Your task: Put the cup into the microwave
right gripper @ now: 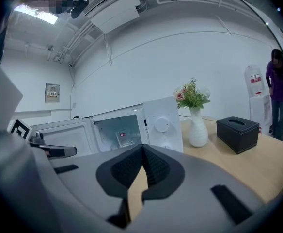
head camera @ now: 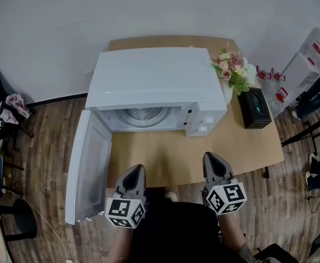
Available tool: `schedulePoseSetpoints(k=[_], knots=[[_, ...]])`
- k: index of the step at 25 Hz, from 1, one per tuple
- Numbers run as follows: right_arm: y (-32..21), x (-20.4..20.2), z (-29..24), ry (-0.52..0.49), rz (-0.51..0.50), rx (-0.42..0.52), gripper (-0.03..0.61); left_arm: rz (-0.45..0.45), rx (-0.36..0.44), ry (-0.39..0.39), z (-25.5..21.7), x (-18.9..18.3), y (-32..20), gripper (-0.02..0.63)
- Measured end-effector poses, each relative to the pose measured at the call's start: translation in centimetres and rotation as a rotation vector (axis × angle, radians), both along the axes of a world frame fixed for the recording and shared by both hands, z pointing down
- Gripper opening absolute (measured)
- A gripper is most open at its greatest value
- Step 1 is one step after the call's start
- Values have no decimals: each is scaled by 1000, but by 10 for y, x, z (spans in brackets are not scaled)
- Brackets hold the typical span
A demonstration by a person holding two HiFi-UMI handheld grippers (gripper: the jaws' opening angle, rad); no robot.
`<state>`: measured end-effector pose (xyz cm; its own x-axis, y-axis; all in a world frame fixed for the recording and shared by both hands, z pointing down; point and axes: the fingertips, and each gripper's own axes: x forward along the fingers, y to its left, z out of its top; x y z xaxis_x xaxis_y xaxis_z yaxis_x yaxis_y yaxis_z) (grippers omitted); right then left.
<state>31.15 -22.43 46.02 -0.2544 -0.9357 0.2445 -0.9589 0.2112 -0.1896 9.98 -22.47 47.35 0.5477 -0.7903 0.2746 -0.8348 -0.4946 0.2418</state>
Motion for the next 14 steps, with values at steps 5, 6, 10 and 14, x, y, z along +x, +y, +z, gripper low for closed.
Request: schedulePoseSetpoints(k=[5, 6, 10, 14], knots=[[2, -6, 4, -15, -14, -13, -9, 7, -10, 1, 2, 2, 3, 5], [3, -7, 5, -15, -14, -15, -9, 8, -10, 0, 2, 3, 3, 5], [4, -8, 5, -14, -18, -17, -9, 8, -10, 1, 3, 2, 4, 5], [2, -8, 7, -16, -21, -17, -9, 5, -15, 1, 7, 2, 3, 5]])
